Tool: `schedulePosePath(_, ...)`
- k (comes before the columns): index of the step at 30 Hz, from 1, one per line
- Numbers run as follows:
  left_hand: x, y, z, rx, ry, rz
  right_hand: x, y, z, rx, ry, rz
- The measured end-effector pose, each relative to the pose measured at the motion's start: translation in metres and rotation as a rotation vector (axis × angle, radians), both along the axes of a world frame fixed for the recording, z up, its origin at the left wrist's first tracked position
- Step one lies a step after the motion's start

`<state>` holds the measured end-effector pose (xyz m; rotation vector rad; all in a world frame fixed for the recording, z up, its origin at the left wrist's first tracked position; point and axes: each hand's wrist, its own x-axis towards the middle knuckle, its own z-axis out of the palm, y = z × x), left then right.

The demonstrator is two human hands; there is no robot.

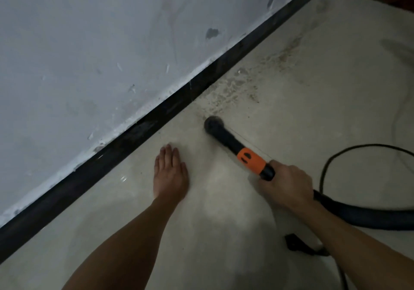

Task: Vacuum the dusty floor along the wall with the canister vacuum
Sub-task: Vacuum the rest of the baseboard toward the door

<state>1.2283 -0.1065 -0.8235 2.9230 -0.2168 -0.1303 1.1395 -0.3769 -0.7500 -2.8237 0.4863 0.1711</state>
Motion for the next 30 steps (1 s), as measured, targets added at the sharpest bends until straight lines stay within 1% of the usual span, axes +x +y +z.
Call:
schedulePosePath(2, 0.0, 0.0, -0.003, -0.007, -0.027, 0.01, 0.018, -0.01, 0.001, -0.008, -0.022, -0.086)
schedulePosePath(3, 0.0, 0.0, -0.004, -0.009, -0.031, 0.011, 0.023, -0.011, 0.001, -0.01, -0.033, -0.091)
schedulePosePath(5, 0.0, 0.0, -0.004, 0.002, -0.026, 0.013, 0.02, -0.004, -0.001, -0.023, -0.023, -0.03)
schedulePosePath(8, -0.001, 0.0, -0.003, 0.012, -0.039, 0.009, 0.012, 0.003, -0.005, 0.011, 0.011, 0.062)
schedulePosePath(12, 0.0, 0.0, -0.005, 0.005, -0.047, 0.019, 0.042, -0.005, 0.002, -0.042, -0.03, -0.035)
schedulePosePath(13, 0.0, 0.0, -0.005, 0.004, -0.048, 0.019, 0.047, -0.004, 0.002, -0.041, -0.042, -0.031)
schedulePosePath(18, -0.001, 0.0, -0.004, -0.01, -0.046, 0.033, 0.046, 0.014, -0.012, -0.024, -0.029, 0.161)
schedulePosePath(22, -0.001, 0.0, -0.003, -0.026, -0.046, 0.039, 0.089, 0.01, -0.003, -0.037, -0.054, 0.043)
schedulePosePath(23, -0.001, 0.0, -0.003, -0.027, -0.046, 0.038, 0.096, 0.011, -0.003, -0.034, -0.061, 0.042)
schedulePosePath(27, 0.0, 0.001, -0.004, -0.037, -0.047, 0.044, 0.091, 0.023, -0.01, -0.056, -0.064, 0.175)
schedulePosePath(30, 0.0, 0.002, -0.005, -0.046, -0.051, 0.038, 0.099, 0.015, -0.011, -0.097, -0.054, 0.151)
